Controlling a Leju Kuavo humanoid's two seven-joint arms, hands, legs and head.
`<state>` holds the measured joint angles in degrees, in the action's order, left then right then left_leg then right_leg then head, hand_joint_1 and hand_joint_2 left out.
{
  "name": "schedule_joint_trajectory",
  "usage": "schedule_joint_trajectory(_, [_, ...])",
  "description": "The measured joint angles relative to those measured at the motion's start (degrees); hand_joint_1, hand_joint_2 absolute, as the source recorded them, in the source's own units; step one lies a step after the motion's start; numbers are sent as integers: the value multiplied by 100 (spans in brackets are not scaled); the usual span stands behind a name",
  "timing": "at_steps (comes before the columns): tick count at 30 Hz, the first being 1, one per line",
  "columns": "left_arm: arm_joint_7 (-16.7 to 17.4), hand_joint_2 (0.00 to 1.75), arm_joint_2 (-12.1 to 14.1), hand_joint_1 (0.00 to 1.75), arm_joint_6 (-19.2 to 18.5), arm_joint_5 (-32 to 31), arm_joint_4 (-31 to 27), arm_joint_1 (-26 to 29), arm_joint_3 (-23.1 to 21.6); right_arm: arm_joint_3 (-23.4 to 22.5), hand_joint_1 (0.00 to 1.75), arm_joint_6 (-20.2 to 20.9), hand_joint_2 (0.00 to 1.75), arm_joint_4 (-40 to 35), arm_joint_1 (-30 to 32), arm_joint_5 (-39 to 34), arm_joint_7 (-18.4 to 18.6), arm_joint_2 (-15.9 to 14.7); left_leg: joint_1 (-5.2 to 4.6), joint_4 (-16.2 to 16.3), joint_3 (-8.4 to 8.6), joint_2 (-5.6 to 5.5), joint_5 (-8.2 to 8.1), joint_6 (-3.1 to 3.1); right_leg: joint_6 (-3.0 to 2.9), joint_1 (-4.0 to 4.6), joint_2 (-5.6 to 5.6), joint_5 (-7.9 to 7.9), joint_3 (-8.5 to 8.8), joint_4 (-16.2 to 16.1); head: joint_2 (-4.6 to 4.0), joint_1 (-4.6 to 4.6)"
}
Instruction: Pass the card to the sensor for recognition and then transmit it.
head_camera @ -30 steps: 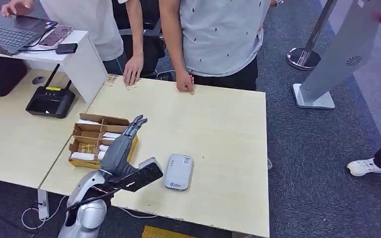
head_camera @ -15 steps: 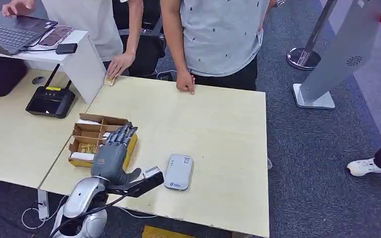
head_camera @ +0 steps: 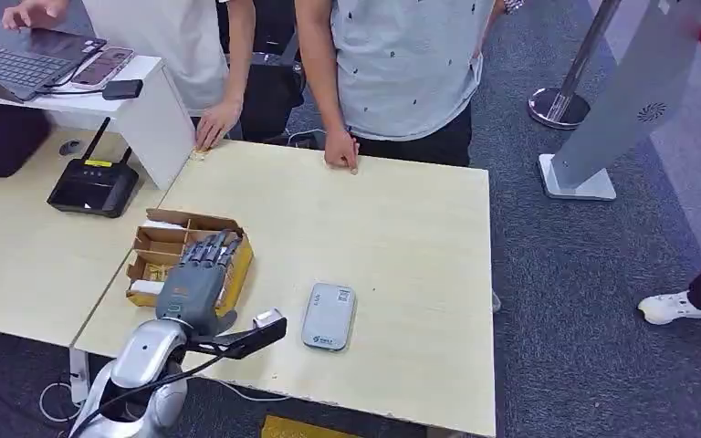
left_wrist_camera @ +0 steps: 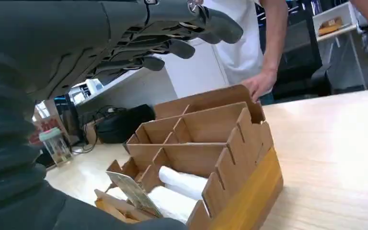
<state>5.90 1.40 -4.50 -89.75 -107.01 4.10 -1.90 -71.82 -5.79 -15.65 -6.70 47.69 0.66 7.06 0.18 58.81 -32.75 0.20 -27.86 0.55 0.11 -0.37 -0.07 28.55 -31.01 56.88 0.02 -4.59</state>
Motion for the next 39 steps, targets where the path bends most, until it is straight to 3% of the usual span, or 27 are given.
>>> schedule_joint_trajectory(6, [-9,175,155,0,-109,-13,245,-123,-31,13,0,15,0,0,1,2,0,-20,0,0,0,0,0,0,0,0,1,0,0,0,0,2])
schedule_joint_trajectory(9, [-195,175,173,0,-68,361,251,-112,-52,11,0,-2,0,0,1,-41,2,-22,-1,0,-1,0,0,0,0,0,0,0,0,0,0,2])
schedule_joint_trajectory(14, [-280,175,59,0,138,719,59,65,-138,9,0,-44,0,0,7,-133,7,-22,-2,0,-3,0,-1,1,1,0,0,2,0,-1,0,2])
schedule_joint_trajectory(29, [-271,175,-59,0,147,934,-359,505,-175,2,0,-76,0,0,11,-190,0,-22,0,0,-2,-1,-1,1,1,0,-1,2,0,0,0,2])
schedule_joint_trajectory(33, [-400,175,-269,0,564,1427,-573,602,-175,-28,0,-111,0,0,11,-243,-4,-22,-2,0,-6,-4,-1,1,2,0,-5,3,0,-1,0,4])
schedule_joint_trajectory(39, [-323,175,-501,0,409,1263,-811,859,-142,-37,0,-155,0,0,18,-273,22,-22,-3,0,-5,-2,-3,4,2,-1,-3,3,0,-3,0,2])
